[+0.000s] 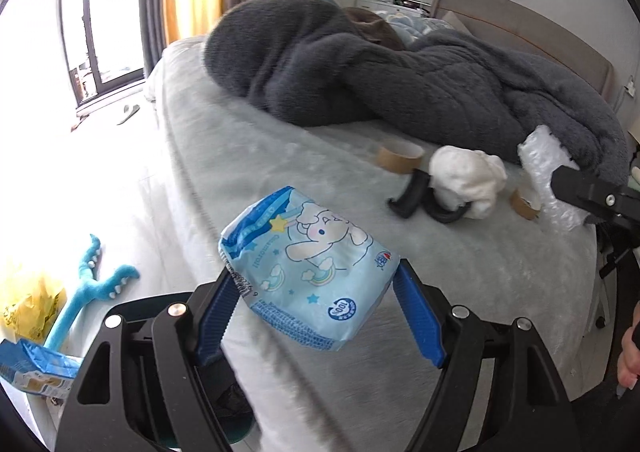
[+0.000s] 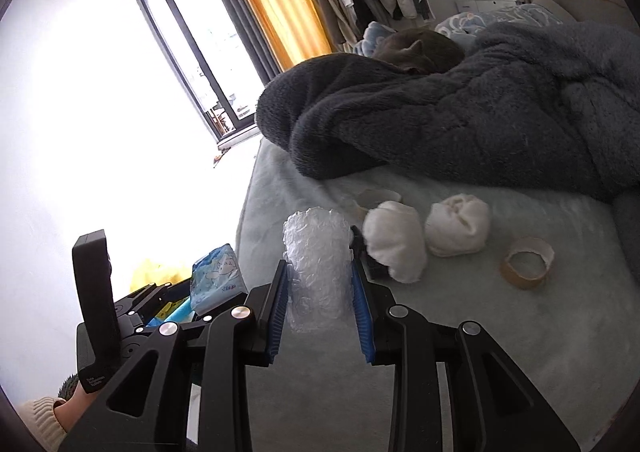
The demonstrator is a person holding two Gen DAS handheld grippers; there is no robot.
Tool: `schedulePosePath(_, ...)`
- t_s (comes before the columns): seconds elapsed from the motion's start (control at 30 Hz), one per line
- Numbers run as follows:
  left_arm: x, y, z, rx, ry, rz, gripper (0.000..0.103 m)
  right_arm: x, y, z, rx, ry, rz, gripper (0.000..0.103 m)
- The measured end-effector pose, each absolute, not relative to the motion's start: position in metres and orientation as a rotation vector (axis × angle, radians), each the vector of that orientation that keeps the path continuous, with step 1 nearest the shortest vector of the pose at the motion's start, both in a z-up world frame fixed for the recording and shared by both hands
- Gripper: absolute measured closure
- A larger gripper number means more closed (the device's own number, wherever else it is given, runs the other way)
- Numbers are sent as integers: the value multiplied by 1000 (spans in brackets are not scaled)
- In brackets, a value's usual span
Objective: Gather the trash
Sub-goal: 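Carry both items to the teal bin and open left gripper over it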
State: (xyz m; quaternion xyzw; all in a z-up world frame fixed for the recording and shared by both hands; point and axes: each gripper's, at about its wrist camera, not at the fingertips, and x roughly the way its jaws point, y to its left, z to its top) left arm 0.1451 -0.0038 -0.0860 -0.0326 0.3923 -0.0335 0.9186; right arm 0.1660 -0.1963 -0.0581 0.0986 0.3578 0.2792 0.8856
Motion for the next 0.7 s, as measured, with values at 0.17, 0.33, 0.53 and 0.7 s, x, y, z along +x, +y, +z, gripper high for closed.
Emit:
schedulePosePath(0.17,139,18,-89,-70,825,-31,25,164,-177,-51,202,738,607,72)
schedulePosePath(0.33,134,40,-91,-84,842,3,25,163,-153,-47,197,734,637,72)
schedulePosePath(0.53,128,65,-95,-102,868,42,25,160,-125,-44,182,731,672,72)
schedulePosePath(0.7,123,85,-101,-122,891,69,25,158,-105,-44,174,737,694,72)
